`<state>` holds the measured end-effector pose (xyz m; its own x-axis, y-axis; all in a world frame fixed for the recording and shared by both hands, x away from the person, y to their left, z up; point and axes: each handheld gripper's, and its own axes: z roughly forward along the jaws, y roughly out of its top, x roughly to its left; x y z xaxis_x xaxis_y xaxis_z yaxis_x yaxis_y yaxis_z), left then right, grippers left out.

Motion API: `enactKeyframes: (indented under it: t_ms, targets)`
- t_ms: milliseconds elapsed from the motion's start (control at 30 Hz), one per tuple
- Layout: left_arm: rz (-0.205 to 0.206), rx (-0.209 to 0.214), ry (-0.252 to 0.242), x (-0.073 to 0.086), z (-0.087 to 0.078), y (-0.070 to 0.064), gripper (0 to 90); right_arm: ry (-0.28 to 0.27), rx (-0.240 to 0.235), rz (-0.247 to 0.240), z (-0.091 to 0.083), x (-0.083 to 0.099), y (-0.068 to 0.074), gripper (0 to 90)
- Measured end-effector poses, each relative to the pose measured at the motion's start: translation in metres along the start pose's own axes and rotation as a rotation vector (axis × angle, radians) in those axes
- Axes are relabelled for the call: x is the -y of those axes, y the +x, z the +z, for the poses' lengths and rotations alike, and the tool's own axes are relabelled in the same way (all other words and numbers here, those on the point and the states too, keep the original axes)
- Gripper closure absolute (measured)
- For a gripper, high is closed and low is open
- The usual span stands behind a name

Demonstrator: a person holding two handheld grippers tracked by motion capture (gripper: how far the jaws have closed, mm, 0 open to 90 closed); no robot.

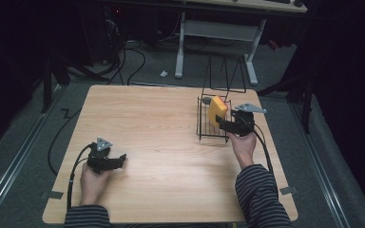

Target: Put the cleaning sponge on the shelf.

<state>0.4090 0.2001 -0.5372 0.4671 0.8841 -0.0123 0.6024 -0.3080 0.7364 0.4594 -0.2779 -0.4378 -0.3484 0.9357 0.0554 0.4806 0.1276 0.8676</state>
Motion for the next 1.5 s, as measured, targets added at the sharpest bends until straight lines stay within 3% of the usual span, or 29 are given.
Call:
enactKeyframes:
  t_ms: [200, 333, 867, 1100, 1500]
  targets:
    - [0.000, 0.000, 0.000, 0.000, 0.000, 0.000, 21.8, -0.017, 0.004, 0.011, -0.013, 0.006, -0.001, 29.6]
    - [0.000, 0.000, 0.000, 0.000, 0.000, 0.000, 21.8, -0.067, -0.007, 0.009, -0.026, 0.007, 0.000, 34.1]
    - [0.000, 0.000, 0.000, 0.000, 0.000, 0.000, 21.8, -0.099, -0.047, -0.021, -0.054, 0.005, 0.010, 36.1]
    - [0.000, 0.000, 0.000, 0.000, 0.000, 0.000, 21.8, -0.082, -0.028, -0.027, -0.064, 0.004, 0.014, 37.7]
    - [0.000, 0.000, 0.000, 0.000, 0.000, 0.000, 21.8, -0.126, -0.033, -0.025, -0.090, 0.011, 0.013, 38.6]
